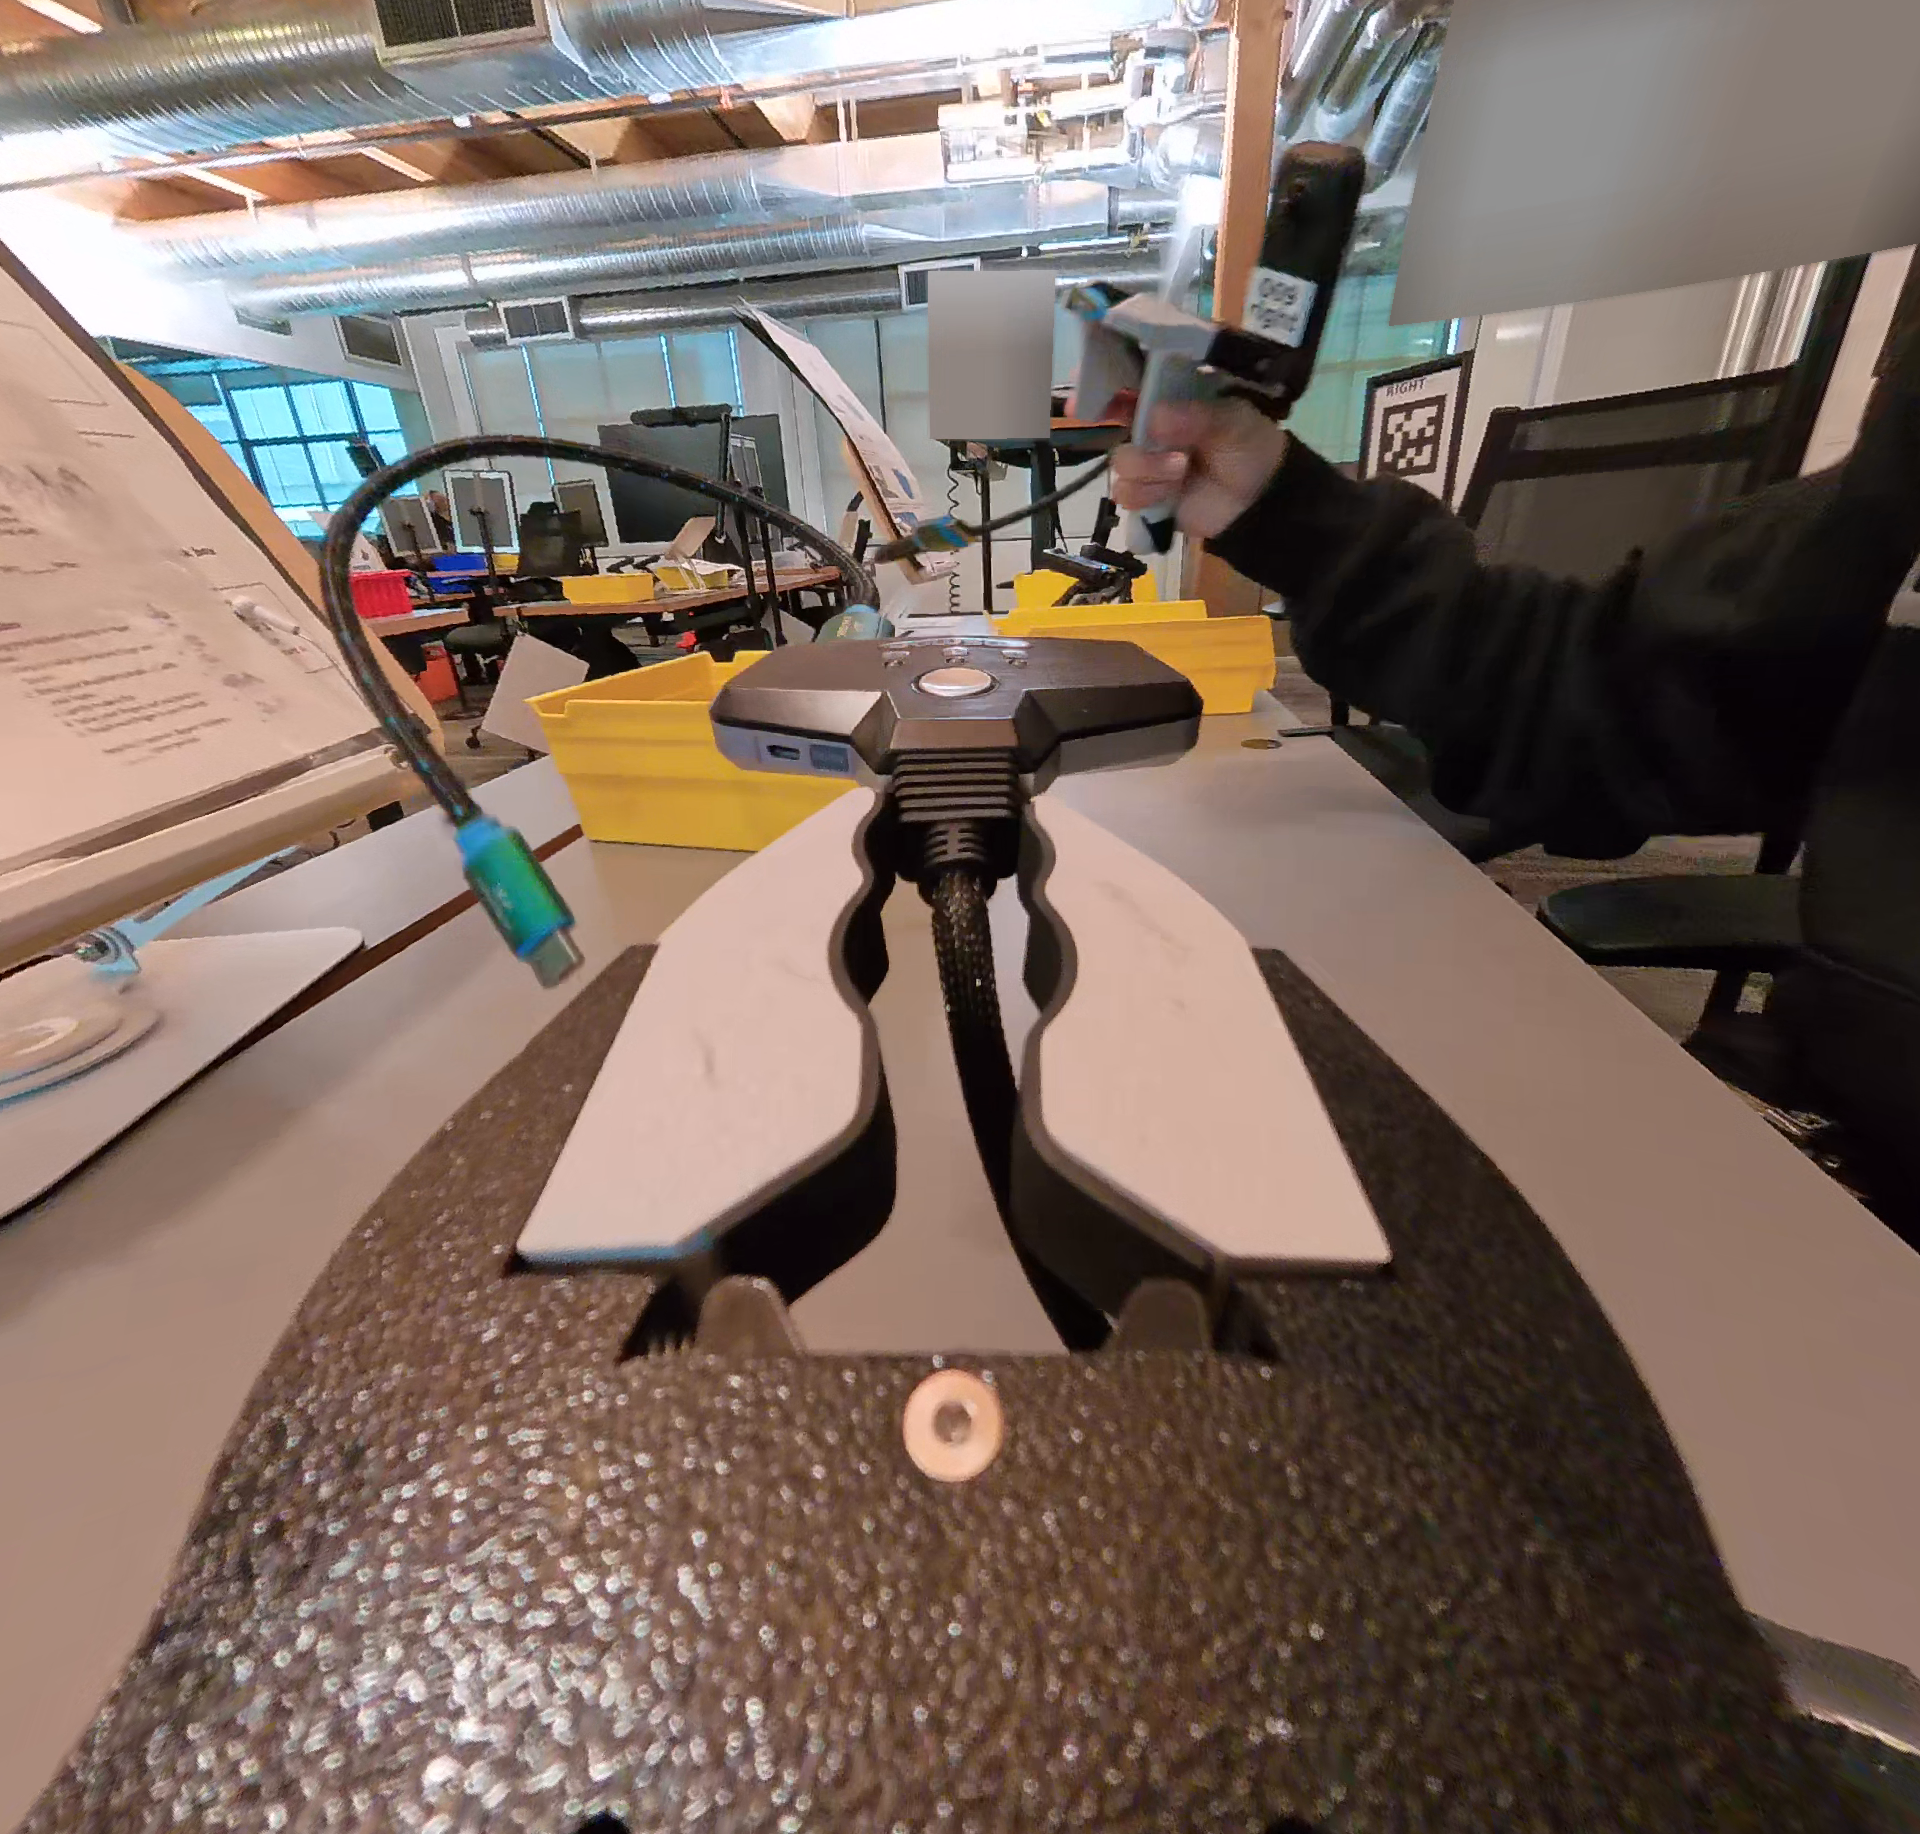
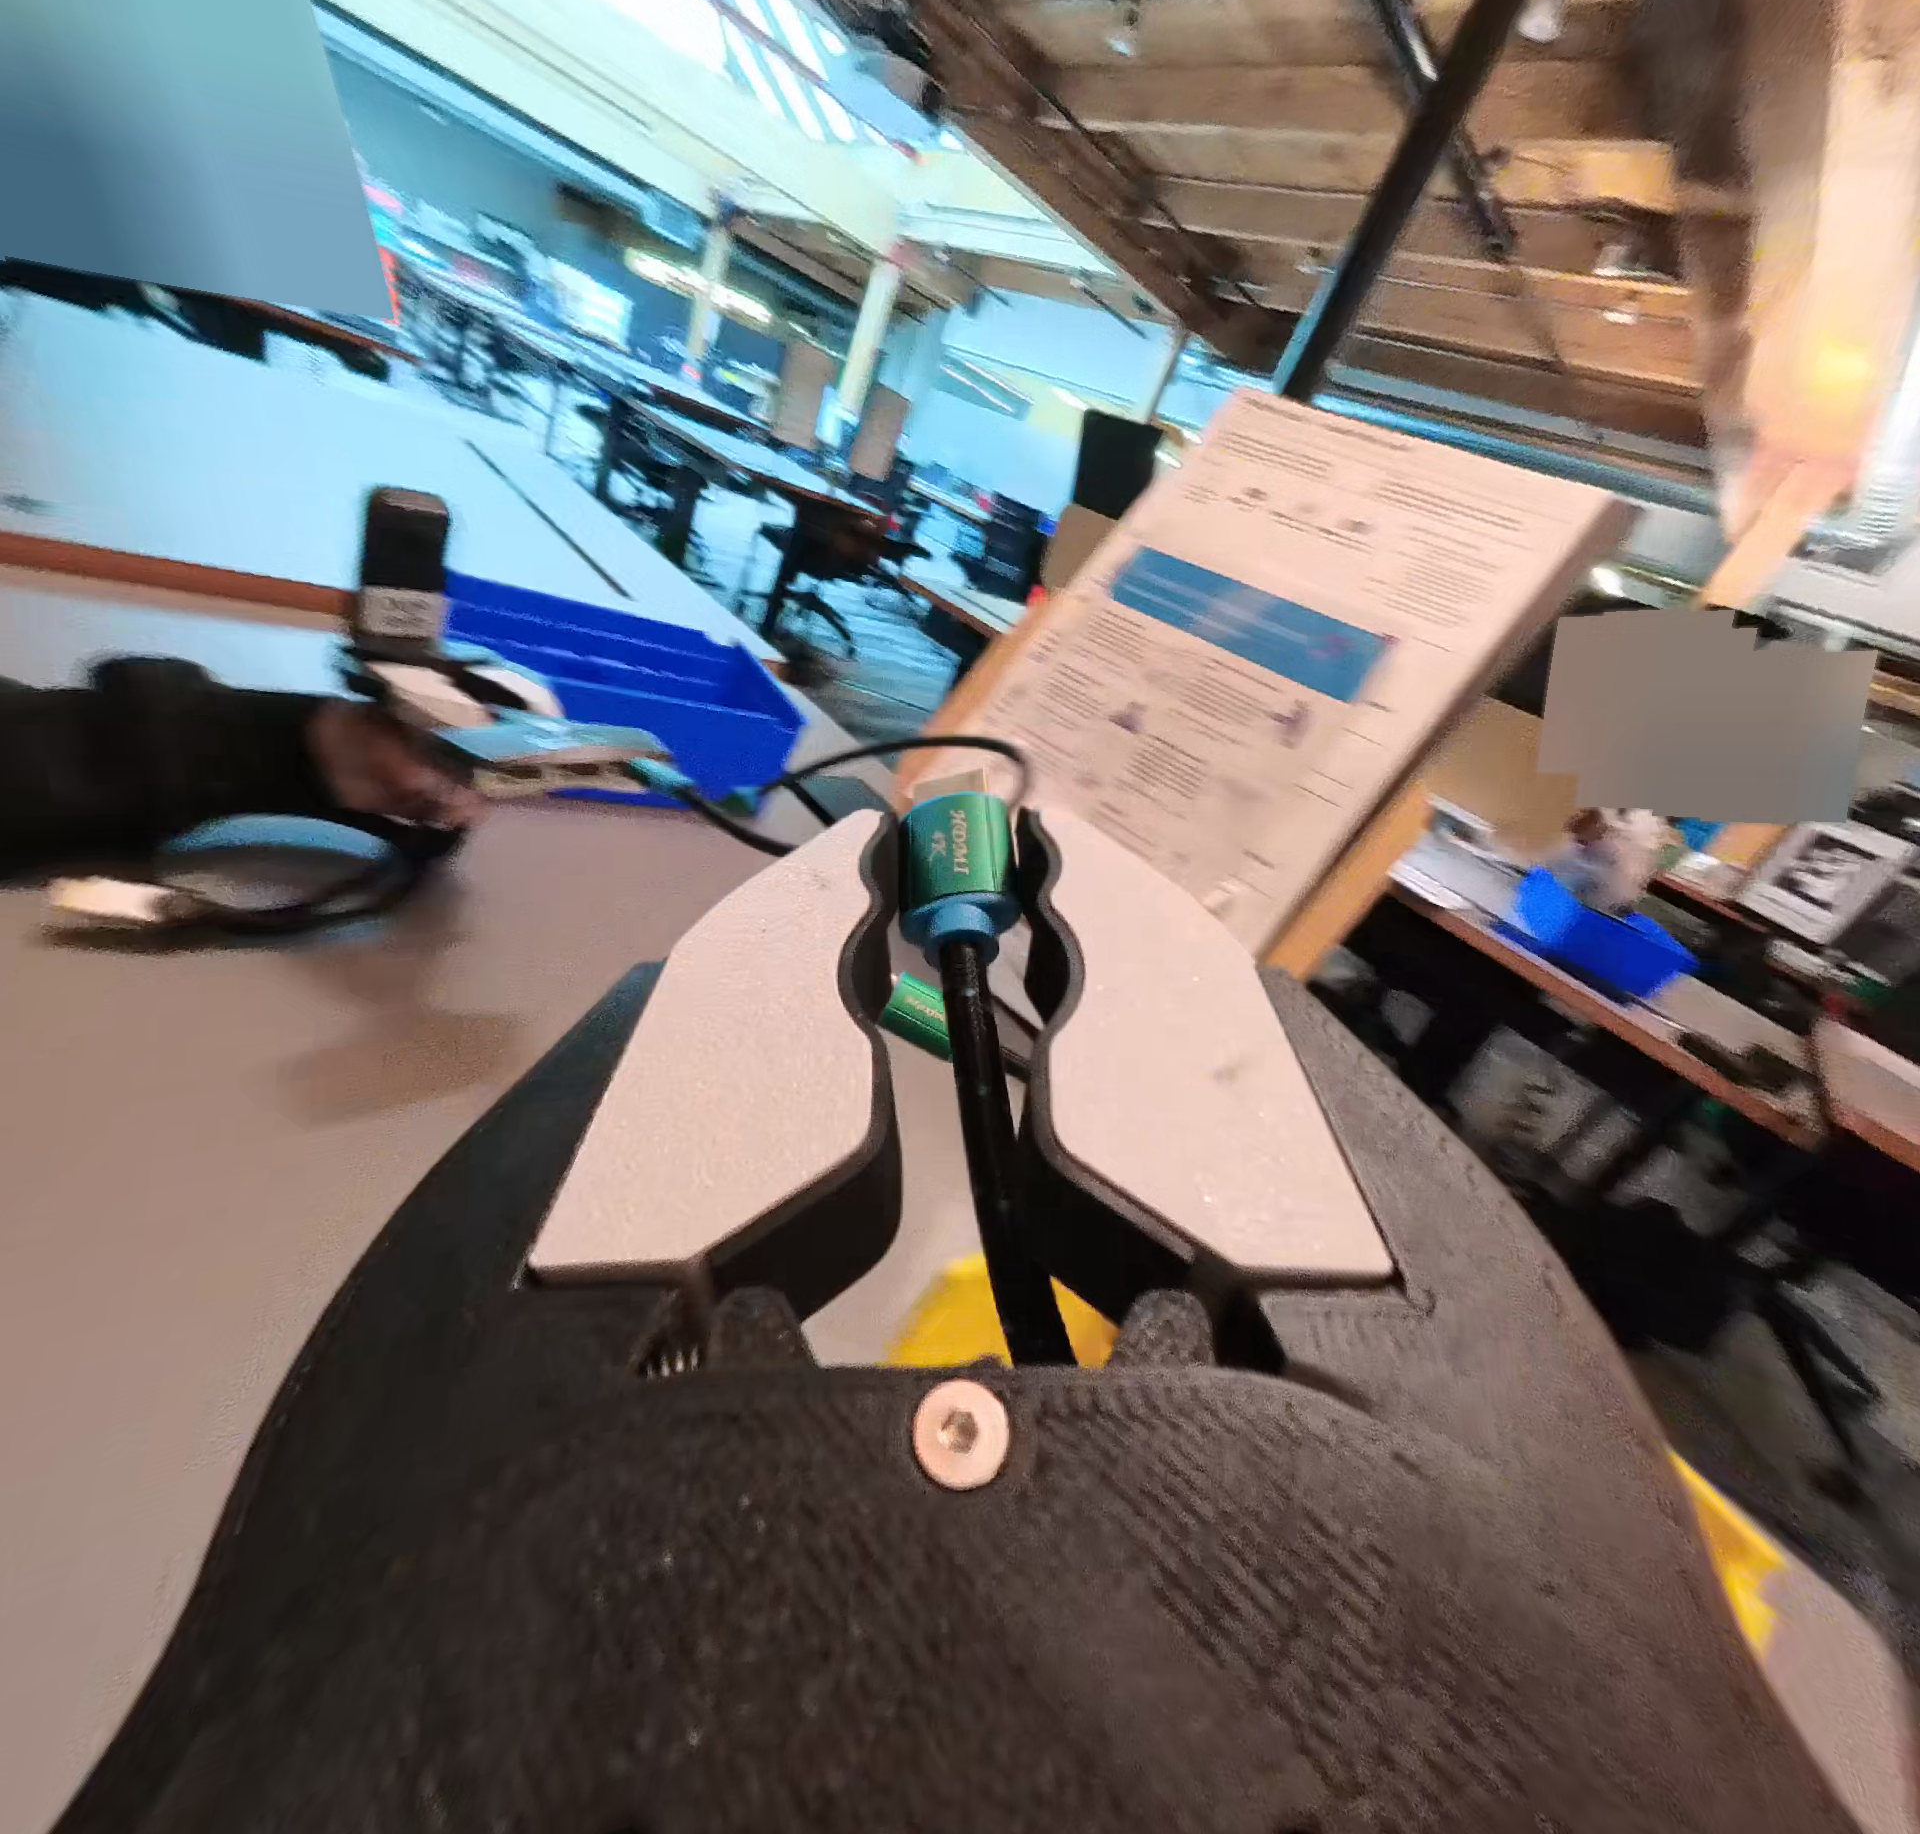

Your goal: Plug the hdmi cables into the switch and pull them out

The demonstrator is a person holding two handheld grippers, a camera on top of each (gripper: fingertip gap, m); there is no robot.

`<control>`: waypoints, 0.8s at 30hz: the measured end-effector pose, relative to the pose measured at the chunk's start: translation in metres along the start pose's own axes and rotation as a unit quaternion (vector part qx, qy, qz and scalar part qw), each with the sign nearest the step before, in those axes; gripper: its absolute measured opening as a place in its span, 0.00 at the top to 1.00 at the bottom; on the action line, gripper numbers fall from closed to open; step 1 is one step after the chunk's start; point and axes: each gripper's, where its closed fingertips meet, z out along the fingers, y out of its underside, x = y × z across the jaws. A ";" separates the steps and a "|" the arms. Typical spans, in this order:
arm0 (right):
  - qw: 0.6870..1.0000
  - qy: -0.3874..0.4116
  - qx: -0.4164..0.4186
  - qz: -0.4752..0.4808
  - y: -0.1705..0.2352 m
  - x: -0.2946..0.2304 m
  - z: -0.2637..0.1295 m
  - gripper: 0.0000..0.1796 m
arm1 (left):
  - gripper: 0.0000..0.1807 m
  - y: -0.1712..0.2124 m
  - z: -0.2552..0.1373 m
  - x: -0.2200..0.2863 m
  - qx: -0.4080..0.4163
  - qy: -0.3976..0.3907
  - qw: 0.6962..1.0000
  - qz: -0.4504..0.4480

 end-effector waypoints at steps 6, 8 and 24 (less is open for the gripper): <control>0.989 0.091 -0.049 0.107 0.069 0.082 0.003 0.88 | 0.88 0.005 -0.001 -0.001 0.001 0.004 1.000 -0.016; 0.985 0.106 -0.055 0.126 0.090 0.090 0.005 0.88 | 0.88 0.005 -0.002 -0.002 0.005 0.003 1.000 -0.019; 0.902 0.095 -0.351 0.232 0.235 0.058 0.011 0.81 | 0.88 0.003 -0.002 -0.001 0.016 0.011 1.000 -0.023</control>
